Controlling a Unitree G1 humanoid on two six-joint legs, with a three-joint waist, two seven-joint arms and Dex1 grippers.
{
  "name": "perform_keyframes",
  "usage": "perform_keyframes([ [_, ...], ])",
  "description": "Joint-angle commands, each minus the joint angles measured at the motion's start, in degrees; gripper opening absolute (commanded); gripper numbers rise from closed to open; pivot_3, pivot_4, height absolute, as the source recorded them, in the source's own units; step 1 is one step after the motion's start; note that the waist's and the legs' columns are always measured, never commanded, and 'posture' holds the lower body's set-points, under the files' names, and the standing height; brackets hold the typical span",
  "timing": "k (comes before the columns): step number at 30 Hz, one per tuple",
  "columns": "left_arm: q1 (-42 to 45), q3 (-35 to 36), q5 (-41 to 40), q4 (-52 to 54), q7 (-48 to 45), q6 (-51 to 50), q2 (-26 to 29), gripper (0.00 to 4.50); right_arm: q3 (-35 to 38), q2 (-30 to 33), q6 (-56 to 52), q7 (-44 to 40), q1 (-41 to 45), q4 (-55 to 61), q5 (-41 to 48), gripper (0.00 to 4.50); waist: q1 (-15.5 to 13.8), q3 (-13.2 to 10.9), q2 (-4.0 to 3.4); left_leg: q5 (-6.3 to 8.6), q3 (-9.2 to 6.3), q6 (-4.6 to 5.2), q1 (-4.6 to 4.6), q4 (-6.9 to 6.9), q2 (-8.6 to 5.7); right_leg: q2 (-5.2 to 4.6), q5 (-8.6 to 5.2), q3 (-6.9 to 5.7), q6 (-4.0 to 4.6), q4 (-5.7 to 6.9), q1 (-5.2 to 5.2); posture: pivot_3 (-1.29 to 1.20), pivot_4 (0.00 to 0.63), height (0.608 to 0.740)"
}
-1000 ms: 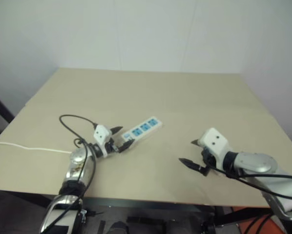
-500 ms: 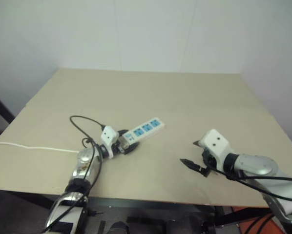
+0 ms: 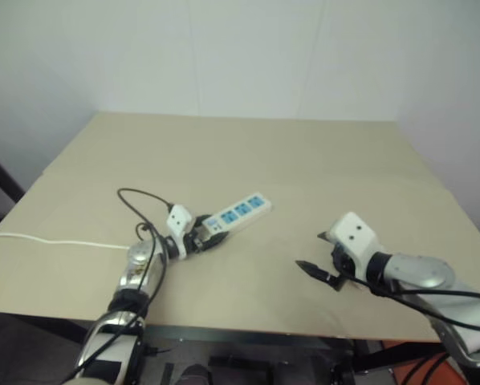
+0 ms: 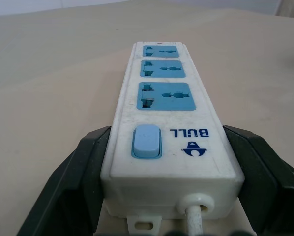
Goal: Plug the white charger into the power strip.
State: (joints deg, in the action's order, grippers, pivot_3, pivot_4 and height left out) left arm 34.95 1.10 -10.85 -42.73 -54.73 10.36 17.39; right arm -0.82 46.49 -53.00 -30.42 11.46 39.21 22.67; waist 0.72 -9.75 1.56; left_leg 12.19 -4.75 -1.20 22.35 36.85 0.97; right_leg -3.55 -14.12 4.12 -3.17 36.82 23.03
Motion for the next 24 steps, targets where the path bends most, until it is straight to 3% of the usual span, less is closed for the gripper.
perform_keyframes([
  [1, -0.8, -2.0, 0.9, 0.8, -2.7, -1.0, 0.3, 3.26, 1.8, 0.4, -0.4, 0.1, 1.4, 1.9, 0.0, 4.5, 0.0, 0.0, 0.0, 0.0, 0.0, 0.0, 0.0, 0.0, 0.0, 0.0, 0.0, 0.0, 0.0, 0.0, 0.0, 0.0, 0.15, 0.74],
  [5, -1.2, -3.1, 0.0, 3.3, -8.0, -0.4, 1.4, 3.26, 2.7, 3.9, -1.7, -1.2, 2.6, 2.3, -0.4, 4.5, 0.0, 0.0, 0.0, 0.0, 0.0, 0.0, 0.05, 0.0, 0.0, 0.0, 0.0, 0.0, 0.0, -0.02, 0.02, 0.0, 0.15, 0.74],
  [9, -0.5, -5.1, 0.3, 4.6, -14.5, 0.3, 3.7, 3.26, 2.1, 10.7, -10.6, -4.9, 9.4, -0.3, 2.5, 4.5, 0.1, 0.0, -0.02, 0.0, 0.0, 0.0, 0.1, -0.01, 0.0, -0.01, 0.06, 0.0, 0.1, -0.03, 0.1, 0.0, 0.15, 0.74],
  [15, 1.4, -9.4, 2.0, 2.1, -26.0, 7.3, 7.1, 3.26, -10.7, 20.7, -22.1, -13.6, 24.5, -7.5, 3.9, 4.5, 0.1, 0.0, -0.03, 0.0, 0.0, 0.0, 0.15, -0.03, 0.03, -0.01, 0.07, -0.03, 0.18, -0.08, 0.15, 0.0, 0.15, 0.74],
  [20, 4.2, -10.7, 0.1, 0.2, -34.7, 6.5, 7.4, 3.26, -19.1, 17.5, -29.2, -13.6, 34.5, -17.5, 2.0, 4.5, 0.3, 0.0, -0.03, 0.02, 0.01, 0.02, 0.29, -0.02, 0.04, -0.01, 0.16, -0.05, 0.36, -0.12, 0.26, 0.0, 0.15, 0.74],
  [24, 5.8, -10.4, 0.4, -2.0, -35.8, 8.4, 6.8, 3.26, -22.7, 14.5, -32.4, -12.3, 37.6, -23.5, 0.9, 4.5, 0.1, 0.0, -0.03, 0.02, -0.01, 0.02, 0.43, -0.01, 0.04, -0.01, 0.17, -0.08, 0.38, -0.08, 0.4, 0.0, 0.15, 0.74],
])
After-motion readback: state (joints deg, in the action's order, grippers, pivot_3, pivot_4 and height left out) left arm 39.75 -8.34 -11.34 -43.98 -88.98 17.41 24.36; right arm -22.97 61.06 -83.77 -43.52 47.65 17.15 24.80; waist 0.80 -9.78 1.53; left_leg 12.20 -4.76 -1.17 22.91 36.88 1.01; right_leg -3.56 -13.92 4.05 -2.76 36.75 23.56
